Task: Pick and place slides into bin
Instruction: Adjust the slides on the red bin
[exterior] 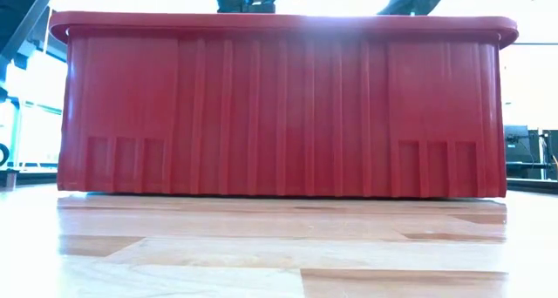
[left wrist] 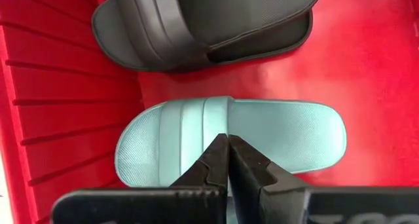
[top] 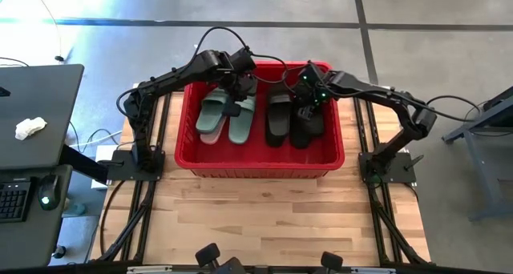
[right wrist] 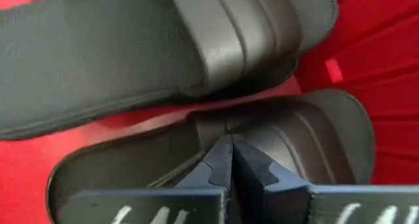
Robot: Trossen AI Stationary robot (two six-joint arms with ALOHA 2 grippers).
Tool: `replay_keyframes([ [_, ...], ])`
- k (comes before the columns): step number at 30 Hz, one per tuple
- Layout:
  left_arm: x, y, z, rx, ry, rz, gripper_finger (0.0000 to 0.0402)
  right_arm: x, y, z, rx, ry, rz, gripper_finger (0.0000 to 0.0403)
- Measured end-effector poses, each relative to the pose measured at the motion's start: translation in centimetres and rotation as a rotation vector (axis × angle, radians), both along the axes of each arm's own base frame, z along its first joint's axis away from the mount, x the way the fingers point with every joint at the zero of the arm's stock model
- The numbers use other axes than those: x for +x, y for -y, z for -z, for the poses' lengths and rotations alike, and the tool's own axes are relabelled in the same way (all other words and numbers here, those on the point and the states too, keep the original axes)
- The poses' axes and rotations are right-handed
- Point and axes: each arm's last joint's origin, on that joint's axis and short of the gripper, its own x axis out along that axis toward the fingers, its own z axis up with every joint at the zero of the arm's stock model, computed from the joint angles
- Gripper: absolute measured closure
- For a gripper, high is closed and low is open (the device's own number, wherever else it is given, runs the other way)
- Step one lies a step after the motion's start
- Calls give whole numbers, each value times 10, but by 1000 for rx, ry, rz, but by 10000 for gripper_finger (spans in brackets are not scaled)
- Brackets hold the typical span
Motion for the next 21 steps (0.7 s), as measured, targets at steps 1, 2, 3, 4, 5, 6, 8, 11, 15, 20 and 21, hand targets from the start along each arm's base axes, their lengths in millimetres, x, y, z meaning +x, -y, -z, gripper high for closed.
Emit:
replay_keyframes([
  [1,0,0,0,0,2,-1,401,1,0,1,7,6,-2,403],
  [2,0,0,0,-2,4,-3,401,2,1,3,14,10,2,403],
  [3,0,0,0,-2,5,-6,401,3,2,4,21,15,8,403],
  [4,0,0,0,-2,5,-6,401,4,2,5,23,15,11,403],
  [5,0,0,0,-3,6,-9,401,4,2,5,23,17,15,403],
  [6,0,0,0,-4,6,-11,401,4,3,5,23,22,23,403],
  [8,0,0,0,-5,7,-13,401,5,3,5,20,32,32,403],
  [11,0,0,0,-5,7,-14,401,7,4,4,10,50,36,403],
  [15,0,0,0,-7,9,-20,401,7,5,3,12,59,55,403],
  [20,-2,2,10,-32,-52,13,401,5,4,0,8,69,63,403],
  [21,-4,3,14,-49,-88,30,401,4,3,-2,2,73,65,403],
])
